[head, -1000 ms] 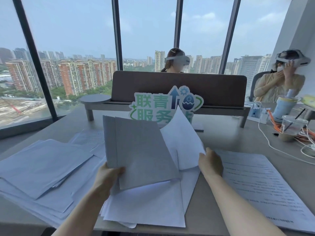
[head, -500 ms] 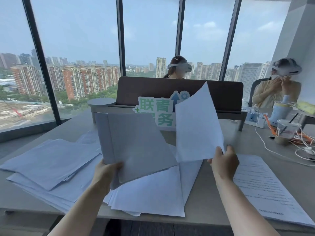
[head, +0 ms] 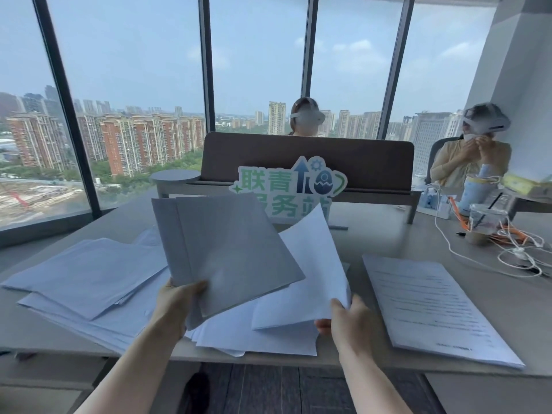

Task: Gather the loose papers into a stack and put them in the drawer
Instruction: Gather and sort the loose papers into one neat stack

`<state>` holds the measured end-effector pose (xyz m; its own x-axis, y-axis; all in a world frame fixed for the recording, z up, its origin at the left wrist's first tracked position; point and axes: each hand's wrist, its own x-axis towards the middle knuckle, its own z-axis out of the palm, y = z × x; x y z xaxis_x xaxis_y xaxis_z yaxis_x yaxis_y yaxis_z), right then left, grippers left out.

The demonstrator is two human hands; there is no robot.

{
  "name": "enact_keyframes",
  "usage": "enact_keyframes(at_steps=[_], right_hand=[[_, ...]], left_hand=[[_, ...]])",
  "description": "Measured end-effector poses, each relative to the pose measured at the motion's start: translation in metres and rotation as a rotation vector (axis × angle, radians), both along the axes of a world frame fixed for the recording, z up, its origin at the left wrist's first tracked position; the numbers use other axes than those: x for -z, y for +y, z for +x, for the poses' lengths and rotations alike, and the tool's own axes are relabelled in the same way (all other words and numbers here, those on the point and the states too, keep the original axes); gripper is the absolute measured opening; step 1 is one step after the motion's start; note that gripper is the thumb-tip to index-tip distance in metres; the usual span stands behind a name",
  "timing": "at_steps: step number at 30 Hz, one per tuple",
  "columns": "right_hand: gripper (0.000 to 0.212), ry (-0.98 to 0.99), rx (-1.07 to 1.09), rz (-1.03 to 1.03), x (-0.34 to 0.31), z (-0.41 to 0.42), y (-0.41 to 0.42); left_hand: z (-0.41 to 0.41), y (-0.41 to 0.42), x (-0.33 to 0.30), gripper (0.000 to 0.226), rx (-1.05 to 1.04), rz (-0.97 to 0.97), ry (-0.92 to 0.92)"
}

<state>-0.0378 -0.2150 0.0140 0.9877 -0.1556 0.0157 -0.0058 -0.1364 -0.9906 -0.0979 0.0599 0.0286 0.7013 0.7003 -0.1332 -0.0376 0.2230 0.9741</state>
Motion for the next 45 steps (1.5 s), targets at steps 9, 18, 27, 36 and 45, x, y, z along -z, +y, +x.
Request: enact_keyframes(at_steps=[9, 18, 27, 36, 45], right_hand=[[0.009, 0.159, -0.199, -0.069, 0.008, -0.026, 0.016], [0.028, 0.05, -0.127, -0.773, -0.007, 0.01, 0.0], [0.022, 0.13, -0.242, -0.918, -0.009, 0.062, 0.025], [0.009, 0.312, -0.298, -0.82, -0.016, 0.08, 0.053], [0.011, 0.366, -0.306, -0.689, -0.021, 0.086, 0.059]], left_hand=[[-0.006, -0.006, 0.007, 0.03, 0.028, 0.019, 0.013], [0.001, -0.011, 0.009, 0.032, 0.096, 0.053, 0.058], [0.004, -0.008, 0.011, 0.048, 0.105, 0.048, 0.086], [0.007, -0.012, 0.015, 0.04, 0.112, 0.25, 0.194], [0.014, -0.004, 0.028, 0.034, 0.127, 0.356, 0.252]])
